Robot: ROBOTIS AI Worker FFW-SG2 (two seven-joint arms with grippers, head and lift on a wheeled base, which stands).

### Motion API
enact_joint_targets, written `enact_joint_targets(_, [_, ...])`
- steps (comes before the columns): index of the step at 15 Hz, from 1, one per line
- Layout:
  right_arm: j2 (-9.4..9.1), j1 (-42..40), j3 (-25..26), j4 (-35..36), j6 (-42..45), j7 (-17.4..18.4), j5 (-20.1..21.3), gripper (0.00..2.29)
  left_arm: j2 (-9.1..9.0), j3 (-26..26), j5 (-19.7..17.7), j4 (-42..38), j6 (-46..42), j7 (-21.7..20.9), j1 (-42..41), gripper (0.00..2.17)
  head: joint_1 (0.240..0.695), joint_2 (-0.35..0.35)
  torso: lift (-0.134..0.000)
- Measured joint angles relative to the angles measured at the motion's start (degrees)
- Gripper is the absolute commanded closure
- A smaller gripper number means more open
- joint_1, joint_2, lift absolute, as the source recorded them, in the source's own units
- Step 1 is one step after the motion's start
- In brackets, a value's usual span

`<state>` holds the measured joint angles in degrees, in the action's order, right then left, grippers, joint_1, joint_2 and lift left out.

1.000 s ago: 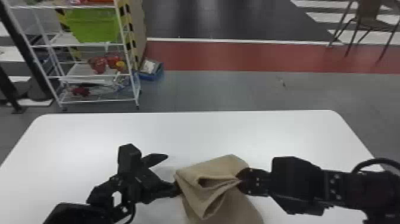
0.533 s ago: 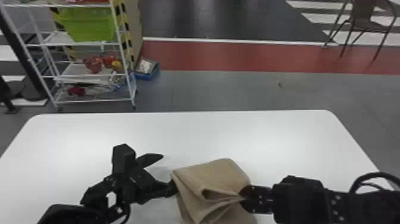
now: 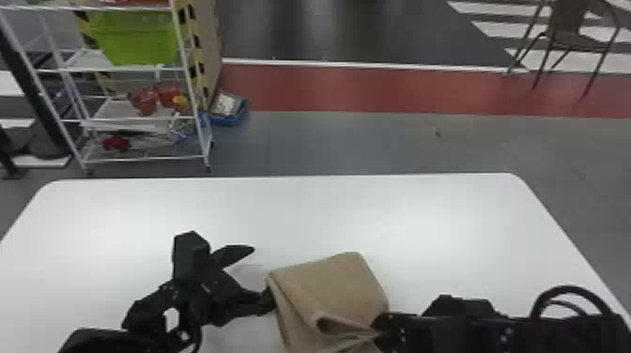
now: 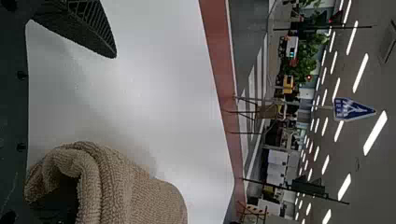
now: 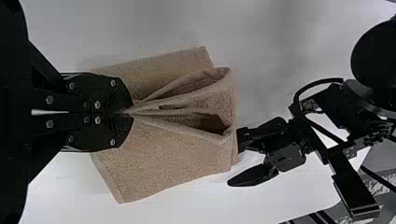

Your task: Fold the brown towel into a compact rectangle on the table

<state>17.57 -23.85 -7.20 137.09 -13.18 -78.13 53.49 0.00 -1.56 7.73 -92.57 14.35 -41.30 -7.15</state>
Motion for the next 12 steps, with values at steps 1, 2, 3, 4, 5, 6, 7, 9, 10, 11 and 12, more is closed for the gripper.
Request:
enact_joint_targets(1, [0.17, -0.1, 0.04, -0.1, 0.42, 0.0, 0.32, 2.01, 0.0, 0.08, 0.0, 0.21, -0.3, -0.01, -0.06, 0.03, 0.695, -0.069, -0.122])
enact_joint_targets(2, [0.32, -0.13, 0.18, -0.13, 0.73, 0.0, 0.55, 2.01, 0.0, 0.13, 0.0, 0.34, -0.44, -0.01, -0.1, 0.03, 0.695, -0.071, -0.122])
enact_joint_targets(3, [0.44, -0.13, 0.49, -0.14, 1.33, 0.0, 0.79, 2.01, 0.0, 0.15, 0.0, 0.42, -0.64, -0.18, -0.17, 0.03, 0.695, -0.073, -0.122])
enact_joint_targets(4, [0.53, -0.1, 0.92, -0.14, 2.09, 0.0, 0.97, 2.01, 0.0, 0.16, 0.0, 0.45, -0.85, -0.42, -0.28, 0.03, 0.695, -0.077, -0.122])
enact_joint_targets(5, [0.65, -0.07, 1.25, -0.14, 2.72, 0.0, 1.11, 2.01, 0.0, 0.16, 0.01, 0.46, -0.95, -0.59, -0.36, 0.03, 0.695, -0.081, -0.122])
enact_joint_targets(6, [0.82, -0.09, 1.47, -0.17, 3.21, 0.0, 1.28, 2.01, 0.0, 0.16, 0.05, 0.46, -1.03, -0.7, -0.44, 0.03, 0.695, -0.085, -0.122])
enact_joint_targets(7, [0.96, -0.22, 1.55, -0.4, 3.44, 0.0, 1.43, 2.01, 0.0, 0.16, 0.1, 0.51, -1.25, -0.74, -0.49, 0.03, 0.695, -0.087, -0.122])
enact_joint_targets(9, [1.05, -0.53, 1.51, -1.07, 3.71, 0.0, 2.01, 2.01, 0.0, 0.16, 0.17, 0.8, -2.15, -0.79, -0.57, 0.03, 0.695, -0.094, -0.122])
enact_joint_targets(10, [1.1, -0.64, 1.45, -1.39, 3.9, 0.0, 2.51, 2.01, 0.0, 0.16, 0.23, 0.92, -2.51, -0.75, -0.64, 0.03, 0.695, -0.096, -0.122])
enact_joint_targets(11, [1.23, -0.75, 1.42, -1.55, 4.01, 0.0, 2.85, 2.01, 0.0, 0.13, 0.33, 1.0, -2.79, -0.72, -0.73, 0.03, 0.695, -0.098, -0.122])
enact_joint_targets(12, [1.39, -0.87, 1.39, -1.68, 4.05, 0.0, 3.15, 2.01, 0.0, 0.09, 0.48, 1.08, -3.07, -0.71, -0.8, 0.03, 0.695, -0.103, -0.122])
